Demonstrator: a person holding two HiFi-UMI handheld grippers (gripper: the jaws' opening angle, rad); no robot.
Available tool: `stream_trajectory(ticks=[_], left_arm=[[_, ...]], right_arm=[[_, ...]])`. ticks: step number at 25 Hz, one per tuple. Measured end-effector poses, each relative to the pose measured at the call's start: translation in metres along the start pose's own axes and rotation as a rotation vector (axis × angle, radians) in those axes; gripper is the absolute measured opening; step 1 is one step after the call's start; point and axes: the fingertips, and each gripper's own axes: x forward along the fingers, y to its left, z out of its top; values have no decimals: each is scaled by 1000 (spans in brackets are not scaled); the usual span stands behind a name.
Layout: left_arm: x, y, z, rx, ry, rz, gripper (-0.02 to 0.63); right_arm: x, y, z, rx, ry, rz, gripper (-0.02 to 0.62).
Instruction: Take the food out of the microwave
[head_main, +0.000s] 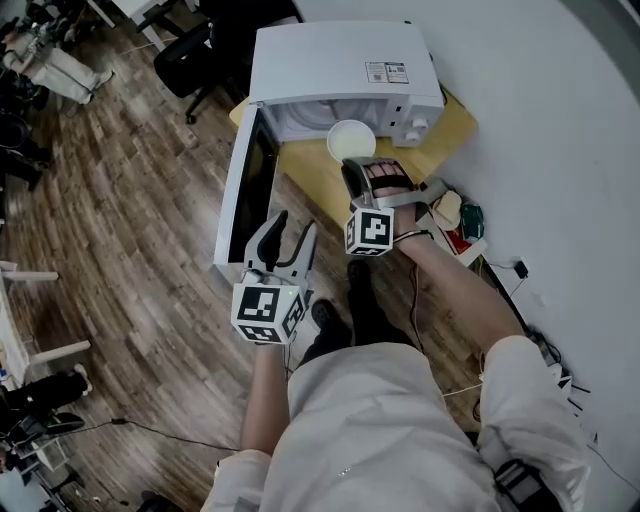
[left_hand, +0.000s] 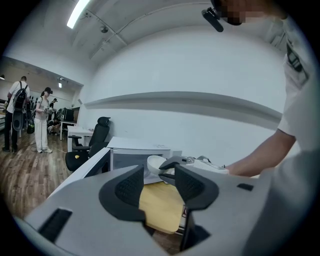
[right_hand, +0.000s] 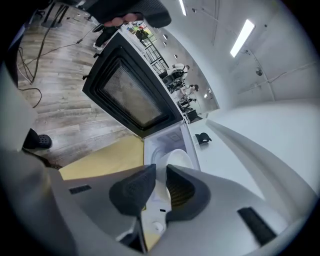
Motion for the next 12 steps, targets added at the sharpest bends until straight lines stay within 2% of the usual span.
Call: stream_trajectory(ticks=[12], left_arm=[[-17,-19,-6,30,12,-98,186]], right_arm=[[-71,-13,19,28,28,-23,63]])
